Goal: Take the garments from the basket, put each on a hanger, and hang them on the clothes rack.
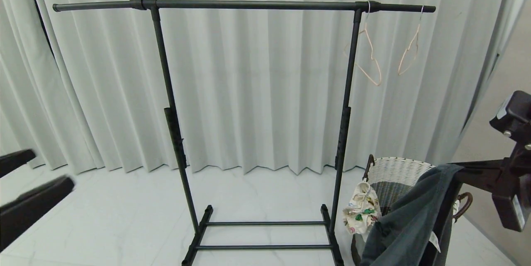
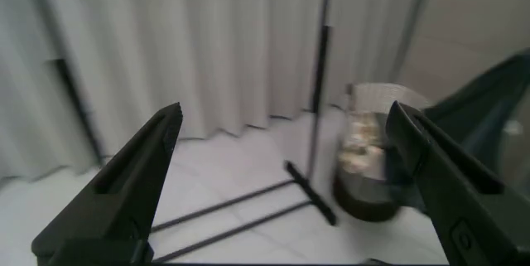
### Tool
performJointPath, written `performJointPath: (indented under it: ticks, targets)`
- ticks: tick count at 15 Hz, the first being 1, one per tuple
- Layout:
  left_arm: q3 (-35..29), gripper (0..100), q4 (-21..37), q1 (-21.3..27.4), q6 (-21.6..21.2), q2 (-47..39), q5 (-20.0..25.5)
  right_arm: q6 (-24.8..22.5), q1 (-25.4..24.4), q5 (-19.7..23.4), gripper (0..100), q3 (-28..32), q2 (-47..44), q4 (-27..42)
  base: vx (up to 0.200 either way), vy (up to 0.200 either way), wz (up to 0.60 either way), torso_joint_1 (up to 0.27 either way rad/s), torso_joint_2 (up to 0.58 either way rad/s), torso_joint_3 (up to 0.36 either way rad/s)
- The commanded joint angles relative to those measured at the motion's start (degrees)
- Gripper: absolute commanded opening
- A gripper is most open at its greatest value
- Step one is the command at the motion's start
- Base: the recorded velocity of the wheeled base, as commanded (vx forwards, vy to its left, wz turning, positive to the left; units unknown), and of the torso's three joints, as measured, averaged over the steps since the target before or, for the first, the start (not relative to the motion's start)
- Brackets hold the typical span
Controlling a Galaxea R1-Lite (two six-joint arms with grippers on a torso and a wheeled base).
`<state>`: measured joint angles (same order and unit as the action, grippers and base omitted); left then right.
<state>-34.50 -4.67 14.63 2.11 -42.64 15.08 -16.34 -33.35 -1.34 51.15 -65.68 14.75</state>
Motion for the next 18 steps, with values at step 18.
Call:
performJointPath:
  ticks: [18]
  targets:
    - [-29.31,100,-28.55,43.73,10.64,-80.93,-6.47,7.72,-0.04,0.90,0,4.13,-2.87,-4.29,0.000,0.000,0.00,0.000,0.00,0.000]
